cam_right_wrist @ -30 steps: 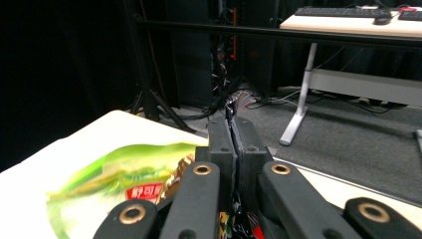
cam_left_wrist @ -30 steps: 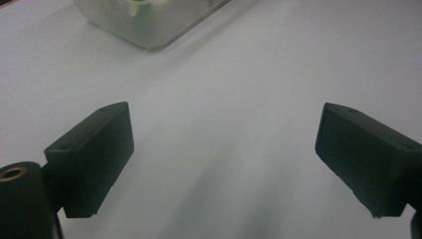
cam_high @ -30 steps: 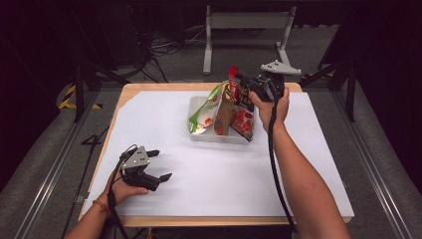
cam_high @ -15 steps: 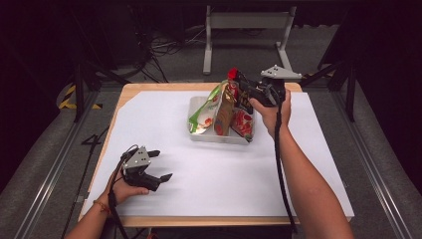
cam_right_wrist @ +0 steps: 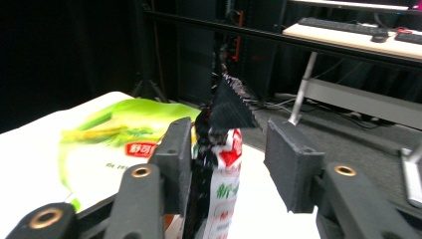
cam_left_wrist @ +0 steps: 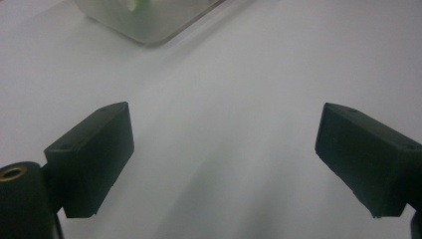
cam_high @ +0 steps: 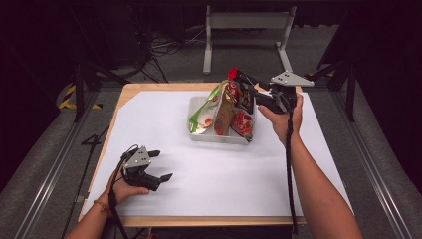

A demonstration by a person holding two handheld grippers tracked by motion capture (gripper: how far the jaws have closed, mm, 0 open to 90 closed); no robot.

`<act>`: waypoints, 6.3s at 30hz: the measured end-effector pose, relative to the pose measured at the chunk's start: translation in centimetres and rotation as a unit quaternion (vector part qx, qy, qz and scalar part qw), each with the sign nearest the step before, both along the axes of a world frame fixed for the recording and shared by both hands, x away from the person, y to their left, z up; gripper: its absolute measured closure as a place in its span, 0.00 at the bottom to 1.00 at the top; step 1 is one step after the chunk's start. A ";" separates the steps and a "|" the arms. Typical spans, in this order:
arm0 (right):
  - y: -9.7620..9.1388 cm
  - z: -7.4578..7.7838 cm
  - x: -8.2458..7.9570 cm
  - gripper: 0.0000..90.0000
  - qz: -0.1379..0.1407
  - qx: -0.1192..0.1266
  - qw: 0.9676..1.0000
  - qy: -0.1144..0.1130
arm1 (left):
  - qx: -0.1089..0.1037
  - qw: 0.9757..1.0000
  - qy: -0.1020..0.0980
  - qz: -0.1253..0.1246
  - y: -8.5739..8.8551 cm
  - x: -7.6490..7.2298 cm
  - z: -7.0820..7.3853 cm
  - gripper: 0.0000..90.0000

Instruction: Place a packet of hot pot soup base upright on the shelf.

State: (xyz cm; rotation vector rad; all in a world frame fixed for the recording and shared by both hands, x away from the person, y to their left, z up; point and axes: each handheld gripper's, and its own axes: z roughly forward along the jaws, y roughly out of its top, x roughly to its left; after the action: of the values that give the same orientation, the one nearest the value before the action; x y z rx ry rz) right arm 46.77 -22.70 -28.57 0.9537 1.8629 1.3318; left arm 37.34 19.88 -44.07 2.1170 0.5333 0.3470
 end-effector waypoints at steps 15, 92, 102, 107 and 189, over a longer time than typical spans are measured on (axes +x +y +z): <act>-1.4 -2.5 -3.2 0.93 0.032 -0.039 0.999 0.013 | 0.004 1.000 -0.001 0.003 0.0 -0.1 0.0 0.10; -0.1 -10.6 -5.3 1.00 0.079 -0.105 0.987 0.089 | 0.010 1.000 -0.006 0.003 0.2 -0.2 0.1 0.10; 0.8 -11.2 -4.8 1.00 0.081 -0.125 0.985 0.089 | 0.016 1.000 -0.002 -0.001 0.0 -0.1 -0.1 0.10; 1.0 -11.6 -4.5 1.00 0.075 -0.132 0.984 0.097 | 0.016 1.000 -0.003 -0.002 0.0 -0.2 -0.1 0.10; -1.8 -9.5 -6.2 0.79 0.073 -0.151 0.984 0.059 | 0.018 1.000 0.004 -0.003 -0.3 -0.2 -0.1 0.10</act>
State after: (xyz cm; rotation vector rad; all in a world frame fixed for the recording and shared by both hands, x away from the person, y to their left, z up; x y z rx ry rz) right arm 40.54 -24.47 -38.03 0.7637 2.1849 1.0508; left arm 37.18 19.56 -44.20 2.1544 0.5276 0.3477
